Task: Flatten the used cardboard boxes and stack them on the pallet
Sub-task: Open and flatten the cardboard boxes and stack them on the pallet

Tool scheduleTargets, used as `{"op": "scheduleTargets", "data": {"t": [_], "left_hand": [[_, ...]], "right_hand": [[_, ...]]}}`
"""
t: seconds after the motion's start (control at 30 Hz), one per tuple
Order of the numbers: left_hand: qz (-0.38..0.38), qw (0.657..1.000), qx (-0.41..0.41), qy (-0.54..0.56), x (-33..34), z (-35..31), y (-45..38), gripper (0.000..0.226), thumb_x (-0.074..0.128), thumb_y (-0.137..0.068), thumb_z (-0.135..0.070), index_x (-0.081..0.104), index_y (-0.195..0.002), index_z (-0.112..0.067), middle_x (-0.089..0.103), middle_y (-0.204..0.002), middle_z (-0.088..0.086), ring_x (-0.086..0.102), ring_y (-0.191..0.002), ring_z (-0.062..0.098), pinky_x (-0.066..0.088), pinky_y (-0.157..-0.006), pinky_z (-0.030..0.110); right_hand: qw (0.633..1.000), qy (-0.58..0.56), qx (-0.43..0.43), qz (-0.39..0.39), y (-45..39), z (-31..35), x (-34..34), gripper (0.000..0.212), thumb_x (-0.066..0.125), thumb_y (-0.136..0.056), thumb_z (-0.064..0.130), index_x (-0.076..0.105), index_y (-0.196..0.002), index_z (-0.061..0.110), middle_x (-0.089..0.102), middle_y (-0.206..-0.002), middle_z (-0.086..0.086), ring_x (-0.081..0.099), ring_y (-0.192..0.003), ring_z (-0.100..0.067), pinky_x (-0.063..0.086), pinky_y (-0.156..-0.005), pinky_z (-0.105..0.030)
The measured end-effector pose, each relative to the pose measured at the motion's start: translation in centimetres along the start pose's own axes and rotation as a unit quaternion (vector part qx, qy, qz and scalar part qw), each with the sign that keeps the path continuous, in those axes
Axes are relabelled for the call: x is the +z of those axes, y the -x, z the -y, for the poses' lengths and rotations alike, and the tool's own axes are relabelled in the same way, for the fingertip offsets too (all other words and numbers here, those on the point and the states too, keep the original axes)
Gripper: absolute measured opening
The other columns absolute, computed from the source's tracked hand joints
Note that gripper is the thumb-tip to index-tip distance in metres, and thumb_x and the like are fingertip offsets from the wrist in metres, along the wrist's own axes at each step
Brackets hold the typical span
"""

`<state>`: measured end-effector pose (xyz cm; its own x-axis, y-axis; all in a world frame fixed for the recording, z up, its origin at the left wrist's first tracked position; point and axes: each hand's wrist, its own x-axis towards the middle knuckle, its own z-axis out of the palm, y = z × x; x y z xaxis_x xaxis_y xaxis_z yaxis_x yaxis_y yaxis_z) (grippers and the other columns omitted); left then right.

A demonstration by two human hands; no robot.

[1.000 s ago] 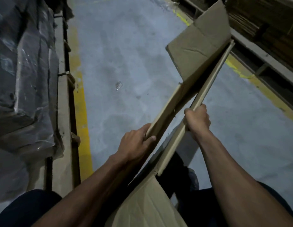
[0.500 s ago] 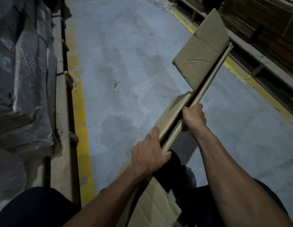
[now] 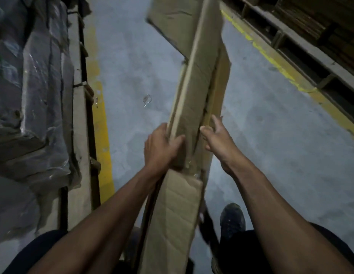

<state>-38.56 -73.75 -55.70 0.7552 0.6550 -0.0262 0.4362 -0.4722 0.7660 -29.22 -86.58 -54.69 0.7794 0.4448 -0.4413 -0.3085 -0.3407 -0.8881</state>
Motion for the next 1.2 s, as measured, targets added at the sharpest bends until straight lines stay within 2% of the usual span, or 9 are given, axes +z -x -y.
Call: {"op": "scheduleTargets", "data": {"t": [0.13,0.3,0.4,0.5,0.67,0.8,0.9,1.1,1.2], "left_hand": [[-0.028,0.979,-0.101,0.178,-0.5,-0.4,-6.8,0.041,0.077,-0.060,-0.046,0.070,-0.086,-0.014,0.074,-0.075,0.005,0.073,-0.074,0.028,0.061,-0.069,0.050],[-0.075,0.955,-0.125,0.258,-2.7,-3.3,-13.4,0.027,0.079,-0.079,-0.017,0.073,-0.098,0.001,0.068,-0.073,-0.002,0.069,-0.063,0.011,0.050,-0.050,0.019],[-0.089,0.944,-0.167,0.270,-5.1,-6.3,-15.2,0.008,0.073,-0.087,-0.006,0.066,-0.084,-0.002,0.055,-0.070,-0.006,0.054,-0.042,-0.010,0.039,-0.041,0.008],[-0.106,0.927,-0.227,0.280,-7.7,-9.6,-15.9,0.040,0.073,-0.088,-0.010,0.040,-0.066,-0.017,0.043,-0.071,-0.010,0.051,-0.052,-0.002,0.042,-0.050,0.013],[-0.133,0.907,-0.318,0.242,-12.4,-13.9,-19.5,0.042,0.079,-0.062,-0.037,0.064,-0.083,-0.004,0.069,-0.085,0.007,0.066,-0.074,0.028,0.057,-0.070,0.032],[-0.133,0.904,-0.332,0.235,-16.8,-20.6,-20.5,0.038,0.072,-0.080,-0.029,0.055,-0.098,-0.001,0.063,-0.105,0.010,0.062,-0.091,0.029,0.048,-0.073,0.033],[-0.138,0.896,-0.341,0.249,-19.6,-25.1,-21.0,0.043,0.071,-0.072,-0.032,0.063,-0.099,0.001,0.068,-0.104,0.009,0.066,-0.088,0.029,0.045,-0.069,0.029],[-0.158,0.878,-0.356,0.277,-23.1,-29.5,-24.5,0.046,0.065,-0.072,-0.012,0.059,-0.114,0.005,0.065,-0.114,0.012,0.066,-0.092,0.029,0.050,-0.075,0.029],[-0.142,0.871,-0.363,0.299,-25.2,-31.9,-25.1,0.045,0.070,-0.072,-0.012,0.058,-0.114,0.001,0.066,-0.112,0.009,0.067,-0.087,0.029,0.054,-0.073,0.033]], "right_hand": [[0.997,0.046,0.068,-0.013,-1.3,-1.7,0.7,0.062,0.046,-0.106,0.033,0.017,-0.161,0.025,0.032,-0.161,-0.005,0.038,-0.143,-0.027,0.033,-0.117,-0.046],[0.990,0.107,0.049,-0.072,-1.2,-1.7,0.5,0.034,0.047,-0.103,0.030,0.051,-0.137,0.032,0.061,-0.121,0.011,0.059,-0.113,-0.014,0.048,-0.096,-0.039],[0.971,0.188,0.045,-0.143,1.1,-0.2,-0.2,0.040,0.043,-0.103,0.036,0.047,-0.142,0.025,0.052,-0.134,0.008,0.048,-0.125,-0.016,0.041,-0.106,-0.041],[0.946,0.204,0.111,-0.227,2.5,2.6,-1.8,0.053,0.047,-0.100,0.040,0.041,-0.147,0.018,0.044,-0.146,-0.003,0.042,-0.136,-0.027,0.036,-0.112,-0.047],[0.890,-0.098,0.343,-0.284,4.0,10.0,-5.6,0.091,0.083,-0.066,0.033,0.038,-0.139,0.002,0.047,-0.140,-0.020,0.058,-0.113,-0.040,0.058,-0.083,-0.050],[0.842,-0.332,0.360,-0.227,7.3,16.9,-7.3,0.023,0.068,-0.093,0.014,0.058,-0.110,0.002,0.073,-0.094,-0.018,0.068,-0.077,-0.033,0.054,-0.059,-0.039],[0.797,-0.440,0.367,-0.193,8.9,21.3,-7.5,0.015,0.058,-0.100,0.019,0.065,-0.105,0.007,0.072,-0.064,-0.016,0.070,-0.061,-0.034,0.054,-0.044,-0.041],[0.786,-0.495,0.317,-0.193,10.1,26.8,-7.2,0.041,0.068,-0.089,0.019,0.064,-0.128,0.008,0.072,-0.112,-0.015,0.066,-0.106,-0.034,0.055,-0.078,-0.045],[0.765,-0.539,0.300,-0.185,10.7,29.2,-7.7,0.034,0.065,-0.091,0.013,0.065,-0.124,0.006,0.072,-0.112,-0.014,0.069,-0.094,-0.033,0.062,-0.066,-0.046]]}}
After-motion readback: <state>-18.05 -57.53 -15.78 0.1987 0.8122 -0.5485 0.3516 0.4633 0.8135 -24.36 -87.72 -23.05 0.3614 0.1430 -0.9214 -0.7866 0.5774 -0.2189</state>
